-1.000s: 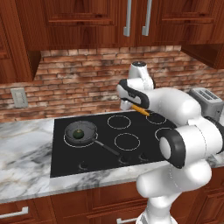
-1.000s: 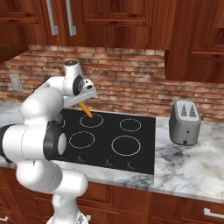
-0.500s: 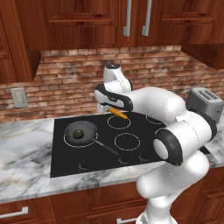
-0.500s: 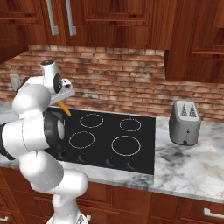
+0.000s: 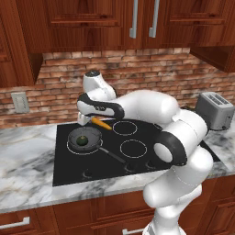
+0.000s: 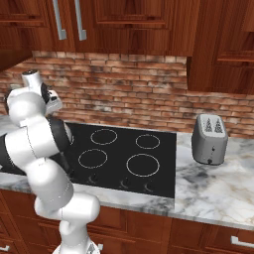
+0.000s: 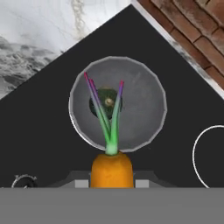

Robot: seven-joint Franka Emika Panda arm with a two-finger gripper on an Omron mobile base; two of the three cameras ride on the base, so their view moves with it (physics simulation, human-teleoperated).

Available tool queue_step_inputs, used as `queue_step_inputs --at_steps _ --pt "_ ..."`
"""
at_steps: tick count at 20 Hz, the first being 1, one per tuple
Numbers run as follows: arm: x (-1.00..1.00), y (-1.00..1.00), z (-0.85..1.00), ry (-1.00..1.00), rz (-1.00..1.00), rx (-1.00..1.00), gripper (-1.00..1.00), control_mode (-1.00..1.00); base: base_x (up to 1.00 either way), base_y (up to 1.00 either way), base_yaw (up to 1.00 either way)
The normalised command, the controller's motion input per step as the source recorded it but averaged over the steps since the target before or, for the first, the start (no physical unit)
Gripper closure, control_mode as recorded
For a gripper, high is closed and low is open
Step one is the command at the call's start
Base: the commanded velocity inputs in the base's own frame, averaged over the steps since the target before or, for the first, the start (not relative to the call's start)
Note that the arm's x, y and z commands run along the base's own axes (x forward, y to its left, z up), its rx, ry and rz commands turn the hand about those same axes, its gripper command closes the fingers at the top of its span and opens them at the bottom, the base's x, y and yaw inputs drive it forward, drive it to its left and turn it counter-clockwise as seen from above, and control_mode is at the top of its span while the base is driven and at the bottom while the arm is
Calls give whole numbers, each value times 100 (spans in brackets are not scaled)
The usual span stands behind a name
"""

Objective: Put the squash and carrot in the pan. Then turn on the front left burner and set the heat to medium.

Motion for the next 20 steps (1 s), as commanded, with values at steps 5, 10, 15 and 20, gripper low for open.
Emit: queue_step_inputs --at_steps 5,10,15,20 --pt "3 4 -33 1 -2 0 100 -100 0 0 0" --pt "0 0 -40 0 -8 0 100 -100 0 0 0" --pt "31 1 -40 4 -3 0 100 -100 0 0 0" --pt "56 10 -17 7 0 0 100 -100 0 0 0"
